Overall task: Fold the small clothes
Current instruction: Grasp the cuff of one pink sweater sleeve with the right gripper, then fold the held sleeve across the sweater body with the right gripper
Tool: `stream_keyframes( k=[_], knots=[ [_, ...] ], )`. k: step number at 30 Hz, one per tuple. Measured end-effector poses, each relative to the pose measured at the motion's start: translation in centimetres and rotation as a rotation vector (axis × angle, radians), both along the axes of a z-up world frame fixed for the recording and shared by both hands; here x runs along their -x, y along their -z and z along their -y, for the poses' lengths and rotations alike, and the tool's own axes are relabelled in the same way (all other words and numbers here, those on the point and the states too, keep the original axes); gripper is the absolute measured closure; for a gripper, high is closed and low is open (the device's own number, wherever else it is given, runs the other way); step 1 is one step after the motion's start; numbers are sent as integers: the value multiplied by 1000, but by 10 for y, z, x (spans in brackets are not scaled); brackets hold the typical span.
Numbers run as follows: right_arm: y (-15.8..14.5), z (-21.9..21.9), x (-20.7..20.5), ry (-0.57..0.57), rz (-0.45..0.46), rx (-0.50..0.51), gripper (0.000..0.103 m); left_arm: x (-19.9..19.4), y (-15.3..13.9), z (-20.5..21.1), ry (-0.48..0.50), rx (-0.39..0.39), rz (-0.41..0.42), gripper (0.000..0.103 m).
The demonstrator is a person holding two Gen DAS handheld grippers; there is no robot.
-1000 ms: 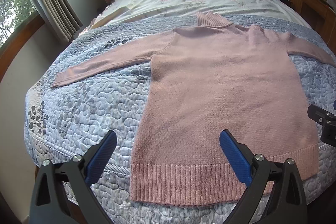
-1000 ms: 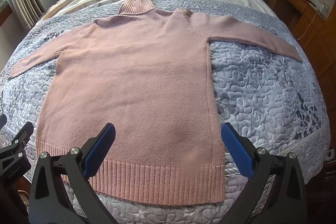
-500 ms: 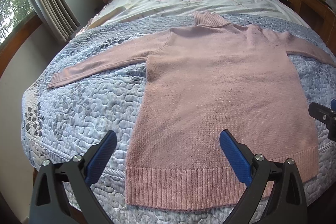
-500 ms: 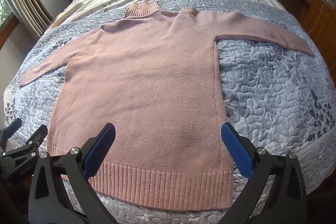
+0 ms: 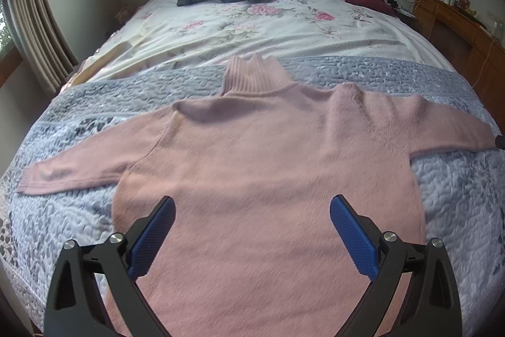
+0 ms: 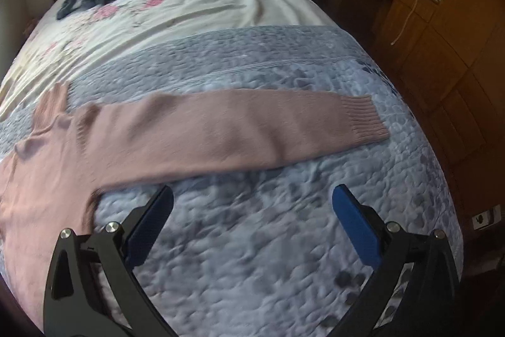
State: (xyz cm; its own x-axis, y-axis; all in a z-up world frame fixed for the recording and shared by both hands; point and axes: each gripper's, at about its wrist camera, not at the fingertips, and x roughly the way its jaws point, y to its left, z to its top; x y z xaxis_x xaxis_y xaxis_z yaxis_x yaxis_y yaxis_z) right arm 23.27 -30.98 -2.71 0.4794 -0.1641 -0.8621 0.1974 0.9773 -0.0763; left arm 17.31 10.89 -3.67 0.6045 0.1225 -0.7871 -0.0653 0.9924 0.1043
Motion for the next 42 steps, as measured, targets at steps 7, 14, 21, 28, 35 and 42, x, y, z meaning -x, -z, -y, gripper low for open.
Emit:
stream_keyframes(
  k=[7,14,21,28,35,42],
  knots=[
    [48,146,-56,229,-71,-226,4,-62,12,49,11,-7,3,4],
    [80,196,-74,255,-117,-222,14,-93,39,76,19,-28,-34,4],
    [95,206,-79,223,-119,-311,80,-102,55,87,20,-17,-67,4],
    [69,180,-73,144,-39,-276,90,-96,52,78,27,-13,-66,4],
    [26,95,-61,-51,43,-339,90,-88,51,43,11,13,-102,4],
    [15,-29,-63,-285,26,-409,90,-76,48,6,-12,52,-124,4]
  ],
)
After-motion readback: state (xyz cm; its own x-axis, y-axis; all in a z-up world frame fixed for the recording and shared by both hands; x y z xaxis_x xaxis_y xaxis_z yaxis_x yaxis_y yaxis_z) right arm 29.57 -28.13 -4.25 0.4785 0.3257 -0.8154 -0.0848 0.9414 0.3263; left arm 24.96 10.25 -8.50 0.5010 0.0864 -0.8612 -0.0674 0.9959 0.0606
